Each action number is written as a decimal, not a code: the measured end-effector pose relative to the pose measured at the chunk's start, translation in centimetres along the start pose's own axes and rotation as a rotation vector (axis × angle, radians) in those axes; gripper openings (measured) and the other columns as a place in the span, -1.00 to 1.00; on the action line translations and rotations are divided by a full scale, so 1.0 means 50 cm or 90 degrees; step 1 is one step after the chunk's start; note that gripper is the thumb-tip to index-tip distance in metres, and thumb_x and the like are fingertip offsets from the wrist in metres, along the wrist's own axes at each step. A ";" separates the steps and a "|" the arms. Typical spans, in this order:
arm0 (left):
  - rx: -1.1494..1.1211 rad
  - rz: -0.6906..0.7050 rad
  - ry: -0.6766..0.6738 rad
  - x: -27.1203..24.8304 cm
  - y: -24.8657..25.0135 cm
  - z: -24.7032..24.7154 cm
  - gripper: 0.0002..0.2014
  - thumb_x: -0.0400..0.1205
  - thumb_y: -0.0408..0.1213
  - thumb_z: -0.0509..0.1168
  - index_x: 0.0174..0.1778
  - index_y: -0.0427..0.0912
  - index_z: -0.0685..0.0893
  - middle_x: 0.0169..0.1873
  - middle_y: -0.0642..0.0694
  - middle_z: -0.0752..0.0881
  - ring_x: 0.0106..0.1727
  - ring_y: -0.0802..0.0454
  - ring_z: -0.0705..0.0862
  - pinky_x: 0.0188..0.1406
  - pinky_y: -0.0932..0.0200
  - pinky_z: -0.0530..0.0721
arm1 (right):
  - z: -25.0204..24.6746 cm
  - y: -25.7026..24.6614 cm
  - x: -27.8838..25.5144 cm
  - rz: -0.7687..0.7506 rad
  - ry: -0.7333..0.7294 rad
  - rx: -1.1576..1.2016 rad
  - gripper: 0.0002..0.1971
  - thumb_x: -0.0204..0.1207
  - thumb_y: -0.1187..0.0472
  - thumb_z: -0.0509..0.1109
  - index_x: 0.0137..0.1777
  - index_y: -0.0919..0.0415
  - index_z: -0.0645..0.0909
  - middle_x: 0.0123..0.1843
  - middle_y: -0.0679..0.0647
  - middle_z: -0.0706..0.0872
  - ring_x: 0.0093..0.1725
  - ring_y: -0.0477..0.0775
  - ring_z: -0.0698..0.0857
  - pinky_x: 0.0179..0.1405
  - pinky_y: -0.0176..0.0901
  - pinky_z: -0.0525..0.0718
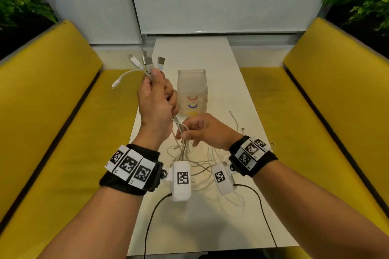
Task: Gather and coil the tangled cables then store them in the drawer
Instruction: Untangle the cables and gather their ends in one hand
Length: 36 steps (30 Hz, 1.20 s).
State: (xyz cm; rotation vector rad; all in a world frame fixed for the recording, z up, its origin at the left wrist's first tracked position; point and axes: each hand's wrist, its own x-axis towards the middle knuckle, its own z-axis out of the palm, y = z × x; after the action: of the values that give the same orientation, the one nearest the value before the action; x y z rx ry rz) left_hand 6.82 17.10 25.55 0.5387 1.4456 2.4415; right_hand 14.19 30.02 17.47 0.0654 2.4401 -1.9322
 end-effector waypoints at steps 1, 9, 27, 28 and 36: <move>-0.008 -0.002 0.006 0.000 0.002 -0.003 -0.67 0.89 -0.07 0.05 -0.20 -0.07 0.37 -0.48 -0.01 0.26 -0.61 0.14 0.19 -0.69 0.31 0.19 | 0.000 0.003 -0.001 -0.004 0.016 0.010 -0.84 0.59 0.25 0.51 0.08 0.32 0.79 0.04 0.38 0.83 -0.07 0.13 0.74 -0.20 -0.01 0.69; -0.055 -0.018 0.071 0.014 0.031 -0.030 -0.67 0.88 -0.05 0.04 -0.19 -0.05 0.36 -0.46 0.00 0.24 -0.51 0.12 0.12 -0.64 0.27 0.09 | -0.012 0.030 -0.004 -0.053 0.172 -0.012 -0.84 0.60 0.27 0.49 -0.09 0.39 0.80 -0.22 0.18 0.81 -0.33 -0.04 0.70 -0.41 -0.33 0.59; -0.068 0.010 0.164 0.030 0.085 -0.096 -0.62 0.87 0.02 0.03 -0.26 -0.01 0.39 -0.47 0.02 0.23 -0.49 0.10 0.10 -0.64 0.21 0.10 | -0.093 0.167 -0.041 0.221 0.232 -0.479 -0.85 0.61 0.08 0.40 0.03 0.08 0.76 0.04 0.01 0.72 0.01 0.04 0.68 -0.04 -0.09 0.65; -0.071 0.013 0.165 0.029 0.090 -0.093 -0.62 0.87 0.02 0.03 -0.26 -0.01 0.39 -0.47 0.02 0.23 -0.49 0.10 0.10 -0.64 0.21 0.11 | -0.098 0.169 -0.038 0.227 0.235 -0.486 -0.84 0.61 0.06 0.41 0.05 0.08 0.77 0.05 0.02 0.71 0.00 0.04 0.68 -0.06 -0.11 0.64; -0.098 0.056 0.141 0.018 0.140 -0.075 -0.61 0.86 0.03 0.05 -0.27 -0.02 0.38 -0.47 0.04 0.23 -0.49 0.09 0.11 -0.62 0.20 0.15 | -0.083 0.188 -0.020 0.262 0.176 -0.516 -0.90 0.57 0.04 0.38 -0.03 -0.04 0.72 -0.11 -0.11 0.71 -0.08 0.00 0.70 -0.22 -0.17 0.57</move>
State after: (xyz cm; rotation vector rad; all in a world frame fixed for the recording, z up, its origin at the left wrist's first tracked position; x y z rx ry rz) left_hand 4.18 11.18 30.20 0.3129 1.3209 2.7261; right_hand 15.69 36.19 9.34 0.7678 2.8716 -0.7367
